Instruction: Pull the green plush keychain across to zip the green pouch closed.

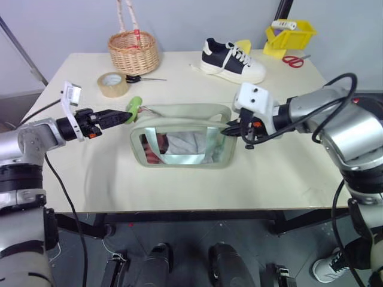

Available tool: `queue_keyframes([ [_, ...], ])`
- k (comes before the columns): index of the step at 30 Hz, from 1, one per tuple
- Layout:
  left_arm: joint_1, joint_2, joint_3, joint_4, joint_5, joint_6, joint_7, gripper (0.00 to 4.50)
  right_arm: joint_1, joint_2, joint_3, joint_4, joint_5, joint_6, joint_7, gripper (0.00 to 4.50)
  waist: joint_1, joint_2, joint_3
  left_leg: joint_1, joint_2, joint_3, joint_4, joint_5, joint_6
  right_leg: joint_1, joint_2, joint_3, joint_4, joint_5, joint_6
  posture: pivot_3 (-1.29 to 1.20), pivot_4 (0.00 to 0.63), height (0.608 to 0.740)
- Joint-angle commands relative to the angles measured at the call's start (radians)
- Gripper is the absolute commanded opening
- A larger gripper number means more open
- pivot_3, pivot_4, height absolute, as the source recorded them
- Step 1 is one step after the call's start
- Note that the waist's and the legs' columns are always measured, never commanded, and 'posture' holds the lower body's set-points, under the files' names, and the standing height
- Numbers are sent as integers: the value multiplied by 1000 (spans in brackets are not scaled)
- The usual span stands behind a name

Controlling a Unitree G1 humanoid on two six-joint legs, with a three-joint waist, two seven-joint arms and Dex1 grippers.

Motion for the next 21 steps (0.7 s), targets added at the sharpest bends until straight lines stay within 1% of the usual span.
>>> queue_keyframes([
  [1,-26,-2,18,-15,-15,25,-4,3653,-3,-14,-31,-38,17,6,-3,0,-1,0,0,0,0,0,0,0,0,0,0,0,0,0,0,0,150,695],
  [4,-26,-25,21,-40,-30,48,1,2066,-1,-16,-32,-43,22,10,-6,0,0,0,0,0,0,0,0,0,0,0,0,0,0,0,0,0,150,695],
  [6,-26,-35,28,-59,-36,56,8,1089,1,-16,-33,-45,25,11,-10,0,1,0,0,0,0,0,0,0,0,0,0,0,0,0,0,0,150,695],
  [7,-27,-37,36,-67,-44,64,11,501,2,-16,-33,-46,26,12,-11,0,1,0,0,0,0,0,0,0,0,0,-1,0,0,0,0,0,150,695],
  [8,-27,-39,43,-74,-51,70,17,58,3,-17,-34,-48,27,13,-13,0,1,0,0,0,0,0,0,0,0,0,-1,0,0,0,0,0,150,695],
  [11,-20,-34,54,-114,-61,82,29,58,8,-19,-37,-54,32,15,-16,0,1,0,0,0,0,0,0,0,0,0,-1,0,0,0,0,0,150,695],
  [15,-23,3,81,-191,-72,90,39,58,22,-27,-43,-72,43,25,-23,0,1,0,0,0,1,0,0,0,0,0,-1,0,0,0,0,0,150,695],
  [18,-114,4,130,-202,-125,146,81,58,28,-30,-45,-80,54,33,-28,0,1,0,0,0,1,0,0,0,0,0,-1,0,0,0,0,0,150,695],
  [21,-147,-7,119,-291,-214,256,62,58,31,-30,-42,-83,56,34,-33,0,1,0,0,0,0,0,1,0,0,0,-1,0,0,0,0,0,150,695],
])
